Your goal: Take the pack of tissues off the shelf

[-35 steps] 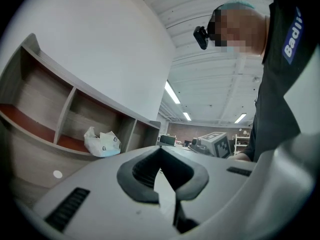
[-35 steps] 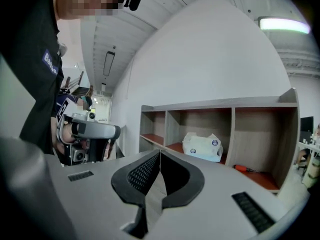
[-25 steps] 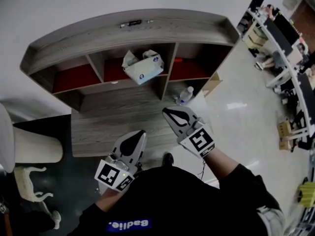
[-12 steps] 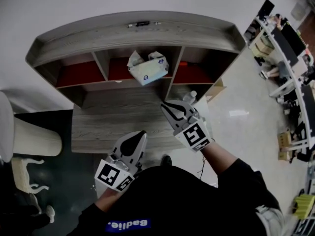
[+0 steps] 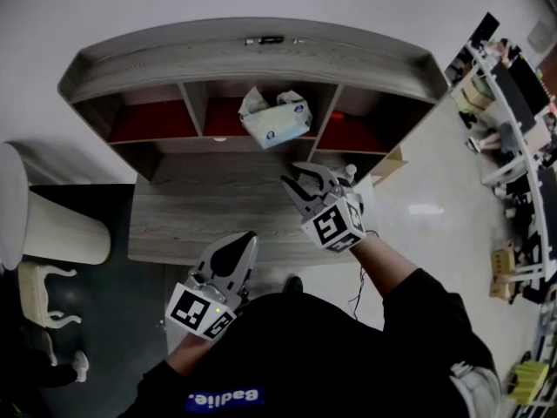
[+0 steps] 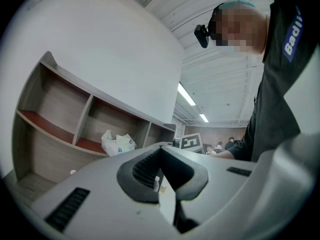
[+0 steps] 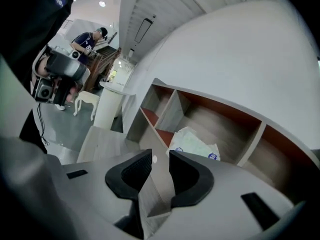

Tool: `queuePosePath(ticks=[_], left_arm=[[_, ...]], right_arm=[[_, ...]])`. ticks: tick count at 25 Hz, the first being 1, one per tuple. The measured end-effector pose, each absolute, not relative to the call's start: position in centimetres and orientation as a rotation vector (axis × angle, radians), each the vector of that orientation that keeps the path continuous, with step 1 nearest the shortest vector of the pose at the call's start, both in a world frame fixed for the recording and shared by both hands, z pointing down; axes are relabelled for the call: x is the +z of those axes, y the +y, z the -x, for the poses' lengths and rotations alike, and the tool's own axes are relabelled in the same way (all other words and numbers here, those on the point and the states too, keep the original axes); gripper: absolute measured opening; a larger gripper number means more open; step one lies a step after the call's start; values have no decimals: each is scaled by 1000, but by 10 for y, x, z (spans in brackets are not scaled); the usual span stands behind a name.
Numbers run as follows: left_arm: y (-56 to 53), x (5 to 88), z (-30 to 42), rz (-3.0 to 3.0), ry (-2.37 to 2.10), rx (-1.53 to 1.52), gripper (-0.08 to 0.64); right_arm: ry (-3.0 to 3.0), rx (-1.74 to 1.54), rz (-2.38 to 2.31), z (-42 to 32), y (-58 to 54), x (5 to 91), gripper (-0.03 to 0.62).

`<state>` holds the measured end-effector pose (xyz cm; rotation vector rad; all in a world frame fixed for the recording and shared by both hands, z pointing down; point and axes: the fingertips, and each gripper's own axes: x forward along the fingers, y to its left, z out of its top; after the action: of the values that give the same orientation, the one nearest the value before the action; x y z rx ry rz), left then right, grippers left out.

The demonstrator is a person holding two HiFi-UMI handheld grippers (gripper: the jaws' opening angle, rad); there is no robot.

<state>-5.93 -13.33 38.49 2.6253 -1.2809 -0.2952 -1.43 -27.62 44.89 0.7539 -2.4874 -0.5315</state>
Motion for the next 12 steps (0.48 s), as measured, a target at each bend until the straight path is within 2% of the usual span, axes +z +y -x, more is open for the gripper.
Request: queuePosePath(ticks=[5,12], left_arm=[[-128,384,69,-2610,-1324,-299,2],[-120,386,80,-2586,-1370,-300,2]], right_arm=[[-2360,-710,-712,23,-294,452,167],[-2138,-859,-697,26,-324,472,195]])
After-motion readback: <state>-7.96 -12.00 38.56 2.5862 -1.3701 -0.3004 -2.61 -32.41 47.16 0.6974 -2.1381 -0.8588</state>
